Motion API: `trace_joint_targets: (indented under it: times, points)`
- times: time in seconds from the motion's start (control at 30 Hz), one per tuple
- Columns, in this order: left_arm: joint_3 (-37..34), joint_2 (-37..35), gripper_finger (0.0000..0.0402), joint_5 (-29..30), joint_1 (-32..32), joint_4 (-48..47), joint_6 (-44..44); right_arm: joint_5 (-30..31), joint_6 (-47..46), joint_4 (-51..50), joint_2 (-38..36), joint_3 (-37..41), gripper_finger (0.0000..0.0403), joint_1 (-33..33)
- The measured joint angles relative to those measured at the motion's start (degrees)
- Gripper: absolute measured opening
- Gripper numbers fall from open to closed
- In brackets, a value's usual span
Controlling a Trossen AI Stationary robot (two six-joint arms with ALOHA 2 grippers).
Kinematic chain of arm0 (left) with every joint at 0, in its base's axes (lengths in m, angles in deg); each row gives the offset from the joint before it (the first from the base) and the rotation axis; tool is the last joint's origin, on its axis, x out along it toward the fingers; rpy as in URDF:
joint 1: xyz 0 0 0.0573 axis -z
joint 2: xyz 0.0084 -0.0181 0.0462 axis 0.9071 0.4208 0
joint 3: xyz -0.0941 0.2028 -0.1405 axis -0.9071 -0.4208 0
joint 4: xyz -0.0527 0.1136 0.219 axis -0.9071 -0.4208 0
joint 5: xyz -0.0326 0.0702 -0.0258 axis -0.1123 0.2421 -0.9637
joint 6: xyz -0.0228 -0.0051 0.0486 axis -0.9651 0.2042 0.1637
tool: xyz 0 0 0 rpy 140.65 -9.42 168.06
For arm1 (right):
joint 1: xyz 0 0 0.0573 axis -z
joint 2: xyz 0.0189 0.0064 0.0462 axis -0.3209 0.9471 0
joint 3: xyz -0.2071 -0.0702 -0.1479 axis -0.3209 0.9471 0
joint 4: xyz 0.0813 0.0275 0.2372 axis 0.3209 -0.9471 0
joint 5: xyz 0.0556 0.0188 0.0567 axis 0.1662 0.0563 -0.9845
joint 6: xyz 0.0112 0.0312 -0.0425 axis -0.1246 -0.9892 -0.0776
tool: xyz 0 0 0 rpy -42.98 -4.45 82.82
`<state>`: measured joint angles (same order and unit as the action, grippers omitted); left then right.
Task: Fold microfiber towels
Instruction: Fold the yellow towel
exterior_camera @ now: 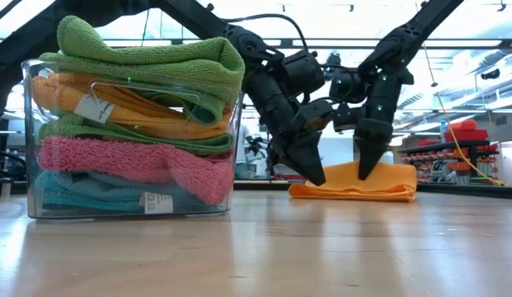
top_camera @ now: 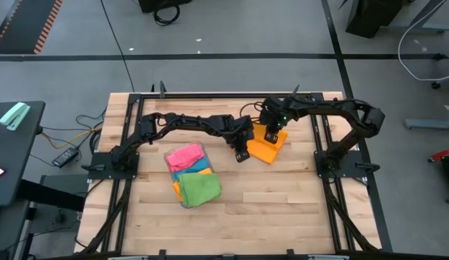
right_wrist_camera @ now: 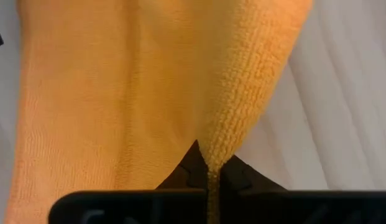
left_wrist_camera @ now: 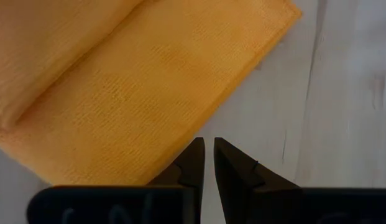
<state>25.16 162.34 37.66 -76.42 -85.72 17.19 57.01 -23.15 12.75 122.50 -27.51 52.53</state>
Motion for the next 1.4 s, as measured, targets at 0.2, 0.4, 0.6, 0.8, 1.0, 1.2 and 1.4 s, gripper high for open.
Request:
trace_joint_targets:
  times: [0.2,0.4,0.6,0.8,1.0,1.2,1.4]
  points:
    - [0.07,0.60,0.0039,4.15,0.78,1.03,-0.04,2.28,-1.67,0.04,0.00,-0.02,0.0005,-4.00]
    - [0.04,1.09,0.0038,4.49,0.71,0.40,0.68,2.92,-5.76,0.18,-0.04,-0.02,0.0009,-7.34]
    - [0.02,1.11,0.0036,6.87,0.65,0.54,2.01,2.88,-9.31,-0.62,-0.04,-1.00,0.0011,-10.06]
    - [0.02,1.09,0.0038,6.90,0.63,0.63,2.47,0.83,-10.72,-0.42,-0.04,-2.19,0.0012,-10.65]
    - [0.02,1.09,0.0027,3.92,0.60,-0.24,3.24,-0.83,-10.80,-0.83,-0.04,-2.19,0.0012,-10.39]
    - [0.00,0.05,0.0023,-1.66,0.97,-5.34,5.94,-1.27,-10.27,-0.62,-0.07,-2.23,0.0012,-9.50]
    - [-0.07,-2.03,0.0019,-1.45,2.42,-14.89,13.43,-1.47,-7.30,-0.47,-0.74,-2.34,0.0012,-9.52]
